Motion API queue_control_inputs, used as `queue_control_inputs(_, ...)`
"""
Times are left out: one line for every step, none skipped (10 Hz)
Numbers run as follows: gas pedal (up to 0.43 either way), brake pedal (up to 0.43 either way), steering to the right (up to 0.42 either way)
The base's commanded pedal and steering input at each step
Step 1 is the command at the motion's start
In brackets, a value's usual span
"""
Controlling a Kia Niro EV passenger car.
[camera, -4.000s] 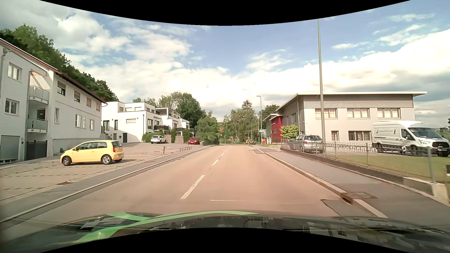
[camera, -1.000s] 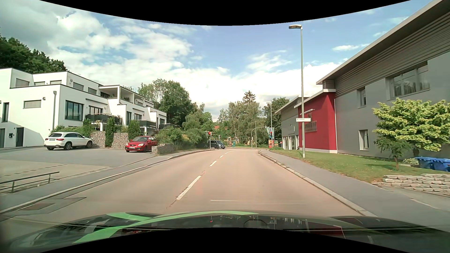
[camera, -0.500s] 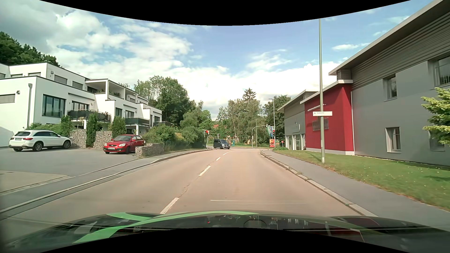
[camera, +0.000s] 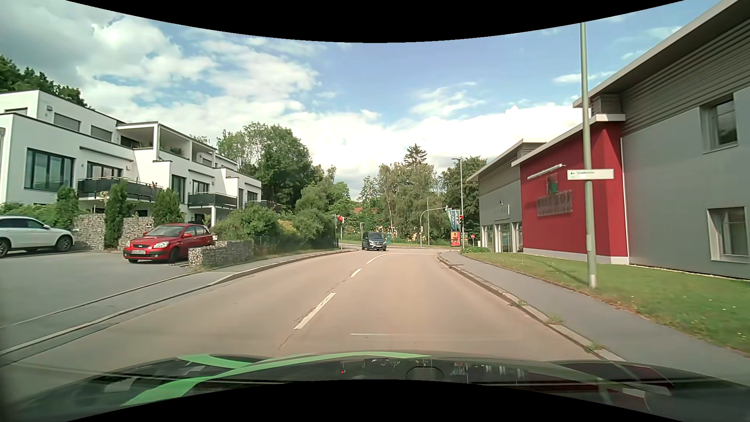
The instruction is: Follow the waypoints while adhering to traffic rules and regulations
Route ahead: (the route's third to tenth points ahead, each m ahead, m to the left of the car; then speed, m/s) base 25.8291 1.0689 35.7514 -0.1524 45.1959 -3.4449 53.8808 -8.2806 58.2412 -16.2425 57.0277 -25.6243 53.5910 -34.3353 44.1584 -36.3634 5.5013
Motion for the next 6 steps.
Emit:
queue_control_inputs(0.067, 0.0, 0.001)
queue_control_inputs(0.067, 0.0, 0.001)
queue_control_inputs(0.079, 0.0, 0.001)
queue_control_inputs(0.087, 0.0, 0.001)
queue_control_inputs(0.098, 0.0, 0.0)
queue_control_inputs(0.098, 0.0, 0.0)
